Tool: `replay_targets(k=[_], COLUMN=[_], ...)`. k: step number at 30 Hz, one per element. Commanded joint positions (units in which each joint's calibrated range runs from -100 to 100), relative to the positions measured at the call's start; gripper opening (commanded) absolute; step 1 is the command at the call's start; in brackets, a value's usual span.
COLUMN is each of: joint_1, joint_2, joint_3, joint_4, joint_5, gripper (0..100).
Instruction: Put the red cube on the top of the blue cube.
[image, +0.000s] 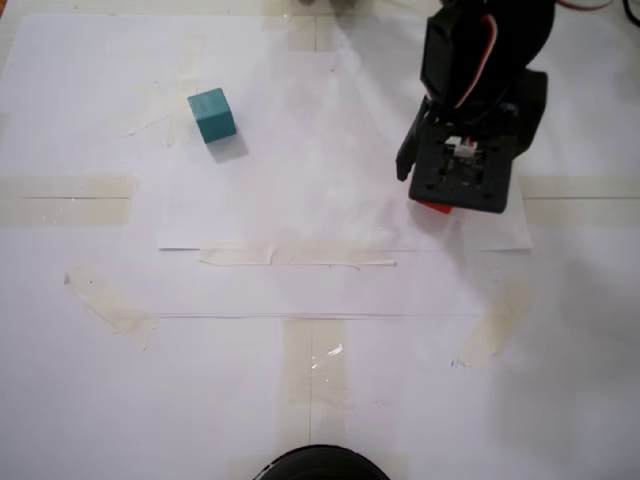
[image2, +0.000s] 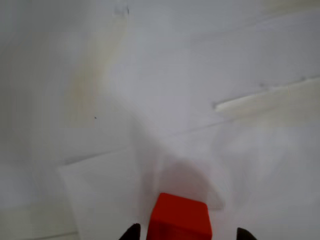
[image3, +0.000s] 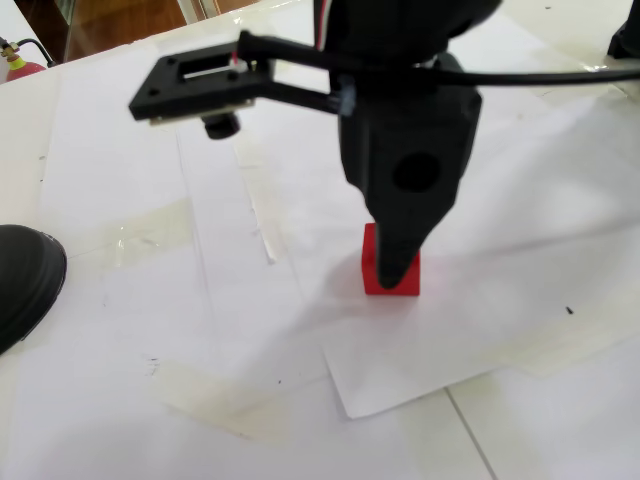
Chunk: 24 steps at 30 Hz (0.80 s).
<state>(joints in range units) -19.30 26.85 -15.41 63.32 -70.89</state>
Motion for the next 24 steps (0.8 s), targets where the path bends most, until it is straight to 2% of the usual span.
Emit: replay_targets(k=[1,24], joint_1=[0.6,-0.5], joint_2=[-1.4,-0.6], joint_3=[2.4,5.1], joint_4=[-3.8,-6.2], joint_5=[-1.2,-2.3], gripper=[28,23])
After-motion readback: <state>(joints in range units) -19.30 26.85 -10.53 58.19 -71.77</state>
